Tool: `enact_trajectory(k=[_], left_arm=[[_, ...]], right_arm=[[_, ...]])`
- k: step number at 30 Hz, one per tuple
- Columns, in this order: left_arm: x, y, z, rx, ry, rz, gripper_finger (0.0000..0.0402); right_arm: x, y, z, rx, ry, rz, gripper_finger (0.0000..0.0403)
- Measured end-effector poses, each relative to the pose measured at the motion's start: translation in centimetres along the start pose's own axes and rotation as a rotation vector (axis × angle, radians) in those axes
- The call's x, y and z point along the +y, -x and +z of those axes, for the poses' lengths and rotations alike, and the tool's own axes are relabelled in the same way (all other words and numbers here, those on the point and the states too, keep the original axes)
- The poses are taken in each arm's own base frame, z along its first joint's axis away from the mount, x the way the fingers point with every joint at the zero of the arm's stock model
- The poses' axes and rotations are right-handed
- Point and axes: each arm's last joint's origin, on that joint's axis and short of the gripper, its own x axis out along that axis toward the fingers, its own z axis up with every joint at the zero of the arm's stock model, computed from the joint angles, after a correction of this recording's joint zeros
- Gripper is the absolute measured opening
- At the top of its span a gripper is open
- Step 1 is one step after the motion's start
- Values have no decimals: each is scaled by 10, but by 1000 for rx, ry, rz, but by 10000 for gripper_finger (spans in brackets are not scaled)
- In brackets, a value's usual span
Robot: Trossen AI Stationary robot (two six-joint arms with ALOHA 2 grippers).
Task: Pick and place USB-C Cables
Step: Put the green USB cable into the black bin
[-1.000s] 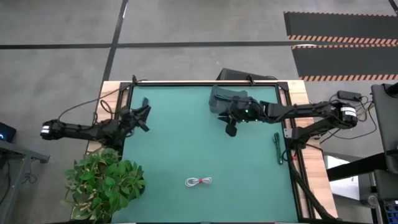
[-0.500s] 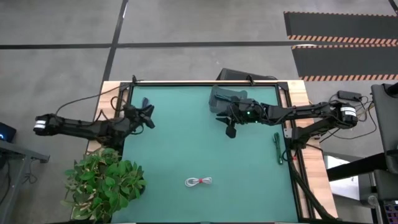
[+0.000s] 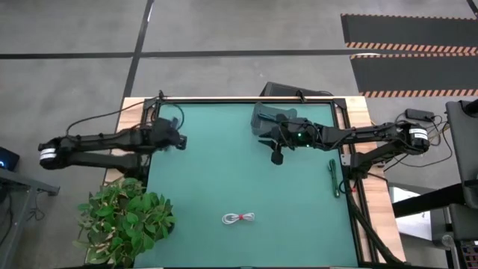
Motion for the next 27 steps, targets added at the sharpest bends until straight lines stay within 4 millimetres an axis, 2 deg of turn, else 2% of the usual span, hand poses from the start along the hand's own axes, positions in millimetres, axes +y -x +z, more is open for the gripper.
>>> enact_trajectory(k=[4,9,15,18,27], left_arm=[[3,-24,1,151,-24,77,1],[7,-46,5,233,-27,186,1],[9,-66,6,326,-63,217,8],[9,-72,6,368,-74,207,32],[8,-85,12,313,-77,208,139]], right_arm=[[0,1,2,-12,28,-2,69],[0,2,2,-10,16,-1,71],[0,2,2,-10,11,1,85],[0,2,2,-10,9,1,91],[0,2,2,-10,9,1,97]])
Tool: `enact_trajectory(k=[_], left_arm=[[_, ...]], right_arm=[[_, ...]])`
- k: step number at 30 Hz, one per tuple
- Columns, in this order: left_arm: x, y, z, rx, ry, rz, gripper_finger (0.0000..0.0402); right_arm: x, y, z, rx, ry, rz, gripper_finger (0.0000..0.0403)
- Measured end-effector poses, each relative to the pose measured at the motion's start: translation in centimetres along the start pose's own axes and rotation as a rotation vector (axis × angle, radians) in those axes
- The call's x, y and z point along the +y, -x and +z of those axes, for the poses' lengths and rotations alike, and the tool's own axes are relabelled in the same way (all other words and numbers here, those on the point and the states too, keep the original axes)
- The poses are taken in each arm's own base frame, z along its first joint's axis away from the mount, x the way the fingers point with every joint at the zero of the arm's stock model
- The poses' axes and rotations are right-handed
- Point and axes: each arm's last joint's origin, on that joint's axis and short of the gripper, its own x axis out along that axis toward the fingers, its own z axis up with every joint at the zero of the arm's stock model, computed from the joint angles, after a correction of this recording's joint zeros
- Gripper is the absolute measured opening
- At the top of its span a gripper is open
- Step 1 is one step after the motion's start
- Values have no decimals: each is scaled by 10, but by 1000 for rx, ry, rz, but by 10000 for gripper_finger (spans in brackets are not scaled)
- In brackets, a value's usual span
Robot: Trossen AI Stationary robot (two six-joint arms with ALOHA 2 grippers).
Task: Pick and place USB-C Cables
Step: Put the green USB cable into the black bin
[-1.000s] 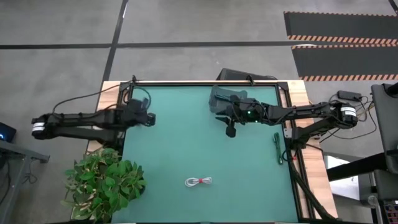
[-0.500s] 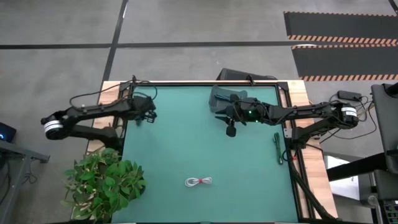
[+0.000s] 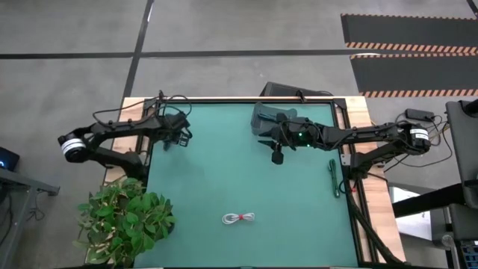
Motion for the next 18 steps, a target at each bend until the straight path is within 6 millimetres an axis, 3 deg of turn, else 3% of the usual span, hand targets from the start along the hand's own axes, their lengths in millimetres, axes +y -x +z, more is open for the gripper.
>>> enact_trajectory(k=[18], left_arm=[[-10,-24,0,15,-26,107,155]], right_arm=[[0,0,0,1,2,-1,100]])
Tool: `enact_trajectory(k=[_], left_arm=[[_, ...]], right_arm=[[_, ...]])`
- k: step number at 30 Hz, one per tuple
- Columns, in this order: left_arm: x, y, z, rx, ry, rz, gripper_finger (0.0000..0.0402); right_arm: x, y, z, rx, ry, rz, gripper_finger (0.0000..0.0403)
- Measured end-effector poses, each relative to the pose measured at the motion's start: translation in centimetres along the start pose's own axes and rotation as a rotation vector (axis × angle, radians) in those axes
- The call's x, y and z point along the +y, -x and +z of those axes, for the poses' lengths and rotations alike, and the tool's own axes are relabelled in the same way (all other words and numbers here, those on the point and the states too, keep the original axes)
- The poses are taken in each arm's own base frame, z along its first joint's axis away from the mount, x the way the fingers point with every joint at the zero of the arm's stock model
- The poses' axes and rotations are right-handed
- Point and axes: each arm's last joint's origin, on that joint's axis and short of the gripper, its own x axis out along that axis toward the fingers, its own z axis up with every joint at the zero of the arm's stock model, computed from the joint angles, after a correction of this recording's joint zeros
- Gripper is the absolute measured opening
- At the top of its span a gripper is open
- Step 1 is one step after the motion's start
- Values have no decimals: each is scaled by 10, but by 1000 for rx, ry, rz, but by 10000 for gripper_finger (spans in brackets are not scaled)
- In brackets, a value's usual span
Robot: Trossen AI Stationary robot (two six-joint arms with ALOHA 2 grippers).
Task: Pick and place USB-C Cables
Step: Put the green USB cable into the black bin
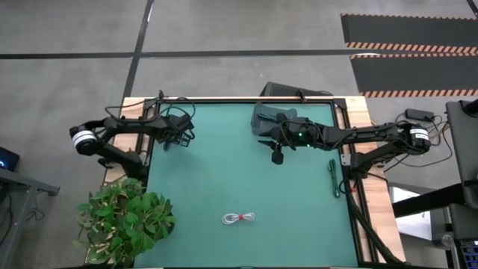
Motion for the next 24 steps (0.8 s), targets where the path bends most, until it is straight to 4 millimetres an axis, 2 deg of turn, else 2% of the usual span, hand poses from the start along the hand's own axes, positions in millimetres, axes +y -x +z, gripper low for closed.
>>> enact_trajectory(k=[10,18,24], left_arm=[[2,3,0,-4,6,-12,155],[5,7,-4,12,-16,-5,155],[11,10,-10,21,-49,1,155]], right_arm=[[0,0,1,-14,22,-2,99],[0,0,0,-23,0,-3,83],[11,0,1,-25,-21,32,73]])
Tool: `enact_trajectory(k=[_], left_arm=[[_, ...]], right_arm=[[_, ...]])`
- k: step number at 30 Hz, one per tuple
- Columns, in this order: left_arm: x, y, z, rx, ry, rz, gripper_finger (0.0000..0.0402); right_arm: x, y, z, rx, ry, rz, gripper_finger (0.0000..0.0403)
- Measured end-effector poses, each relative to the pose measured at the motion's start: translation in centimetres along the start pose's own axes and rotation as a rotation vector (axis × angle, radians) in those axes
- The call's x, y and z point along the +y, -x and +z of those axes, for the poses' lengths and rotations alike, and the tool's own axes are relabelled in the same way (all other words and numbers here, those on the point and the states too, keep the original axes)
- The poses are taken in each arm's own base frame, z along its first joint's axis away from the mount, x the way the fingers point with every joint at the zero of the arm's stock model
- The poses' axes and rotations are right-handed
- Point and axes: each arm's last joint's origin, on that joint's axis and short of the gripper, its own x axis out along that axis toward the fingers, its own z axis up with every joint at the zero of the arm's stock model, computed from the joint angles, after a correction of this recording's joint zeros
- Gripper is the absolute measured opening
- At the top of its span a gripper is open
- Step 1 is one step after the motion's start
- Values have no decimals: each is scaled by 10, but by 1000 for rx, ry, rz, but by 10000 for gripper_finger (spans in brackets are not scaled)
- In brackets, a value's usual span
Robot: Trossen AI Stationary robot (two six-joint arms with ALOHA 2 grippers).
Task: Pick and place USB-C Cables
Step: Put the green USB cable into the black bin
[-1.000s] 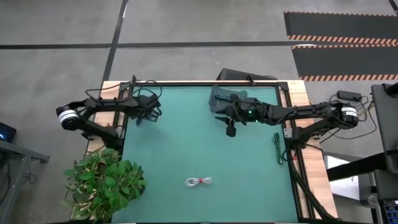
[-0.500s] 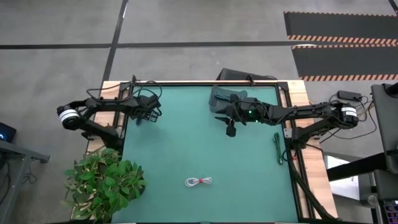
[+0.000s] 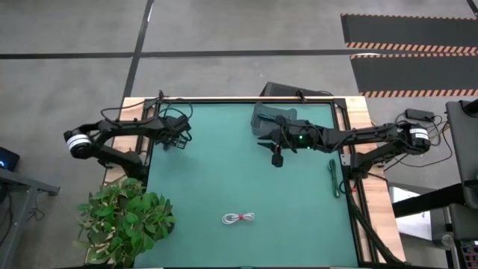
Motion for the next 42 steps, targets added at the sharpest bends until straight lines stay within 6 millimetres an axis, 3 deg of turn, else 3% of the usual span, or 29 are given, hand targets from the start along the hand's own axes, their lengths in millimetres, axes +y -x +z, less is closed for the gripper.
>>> enact_trajectory(k=[12,19,24,29,33,42], left_arm=[[8,28,-3,-148,6,-110,155],[11,55,-1,-343,-19,-248,155],[14,72,4,-502,-29,-338,155],[18,83,7,-591,-2,-386,155],[20,86,7,-611,12,-399,155],[21,86,6,-622,-49,-379,155]], right_arm=[[23,1,8,-13,-175,80,72],[40,4,9,168,-328,125,69],[51,12,19,330,-504,121,68],[56,28,27,572,-715,26,64],[54,42,22,775,-823,-103,63],[50,79,-30,1268,-1027,-547,63]])
